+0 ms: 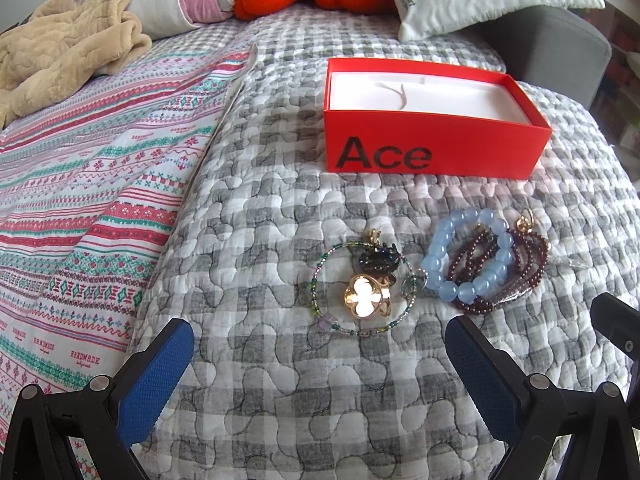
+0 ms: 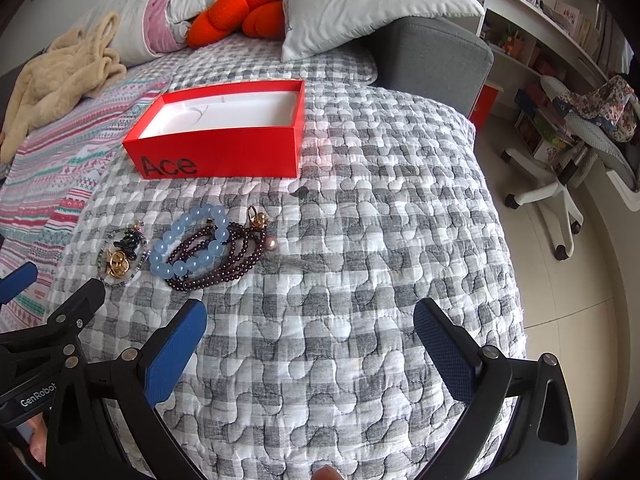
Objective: Organize jewelry
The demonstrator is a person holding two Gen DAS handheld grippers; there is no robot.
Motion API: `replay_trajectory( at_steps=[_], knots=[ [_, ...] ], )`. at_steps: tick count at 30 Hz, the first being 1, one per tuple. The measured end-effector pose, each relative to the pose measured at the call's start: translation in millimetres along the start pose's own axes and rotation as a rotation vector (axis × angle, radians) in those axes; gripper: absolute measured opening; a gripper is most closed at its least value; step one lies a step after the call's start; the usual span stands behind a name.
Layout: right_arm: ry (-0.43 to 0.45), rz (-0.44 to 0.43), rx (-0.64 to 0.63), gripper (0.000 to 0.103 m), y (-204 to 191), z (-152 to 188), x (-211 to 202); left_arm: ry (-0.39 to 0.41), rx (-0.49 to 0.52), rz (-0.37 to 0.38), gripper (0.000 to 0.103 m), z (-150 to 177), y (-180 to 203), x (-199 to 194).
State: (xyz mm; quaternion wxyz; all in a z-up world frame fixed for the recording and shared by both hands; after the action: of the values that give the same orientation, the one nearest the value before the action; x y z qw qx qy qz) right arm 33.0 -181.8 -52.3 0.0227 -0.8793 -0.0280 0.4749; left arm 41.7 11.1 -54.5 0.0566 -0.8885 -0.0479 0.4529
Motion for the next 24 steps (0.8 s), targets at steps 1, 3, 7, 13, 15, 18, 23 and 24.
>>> replay_trajectory(
  at_steps=[1, 3, 7, 13, 15, 18, 23, 24],
  knots=[
    [-0.001, -0.001, 0.0, 0.103, -0.3, 0.1, 0.6, 0.001, 0.0, -0.001, 0.103, -0.1, -0.5, 0.0],
    [-0.001, -0.001, -0.002, 0.103, -0.4, 0.0, 0.7, 0.002, 0.0, -0.002, 0.103, -0.1, -0.9, 0.0],
    [-0.002, -0.001, -0.002, 0.103, -0.3, -0.1, 1.3, 0.002, 0.002, -0.002, 0.103, -0.1, -0.4, -0.2],
    [-0.002, 0.0, -0.002, 0.103, 0.1, 0.3, 1.7, 0.007, 0.008, 0.0, 0.103, 0.3, -1.8, -2.3],
    [-0.002, 0.0, -0.002, 0.103, 0.1, 0.3, 1.8, 0.008, 0.009, 0.0, 0.103, 0.4, -1.7, -3.0],
    [-0.002, 0.0, 0.0, 0.103, 0.3, 0.2, 1.6, 0.007, 0.008, 0.0, 0.103, 0.5, -2.0, -3.1],
    [-0.003, 0.001, -0.002, 0.103, -0.5, 0.3, 1.9, 0.009, 0.009, -0.001, 0.103, -0.3, 0.0, -5.1],
    [-0.003, 0.0, -0.002, 0.103, -0.6, 0.4, 1.6, 0.009, 0.009, 0.0, 0.103, -0.4, -0.2, -5.5]
  ],
)
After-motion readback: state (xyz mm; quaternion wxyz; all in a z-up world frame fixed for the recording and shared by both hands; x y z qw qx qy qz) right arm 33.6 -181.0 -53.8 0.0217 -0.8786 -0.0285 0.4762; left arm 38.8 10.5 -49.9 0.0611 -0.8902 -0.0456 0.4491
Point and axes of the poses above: each gripper's, at about its wrist camera, not at the fingertips, and x roughly the way its jaws point, y to its right, z to its underside, the point moved 7 cm from there along x, roughly the way its jaws point, and after that the axes turned 7 degrees about -z, right-handed, at the moved point
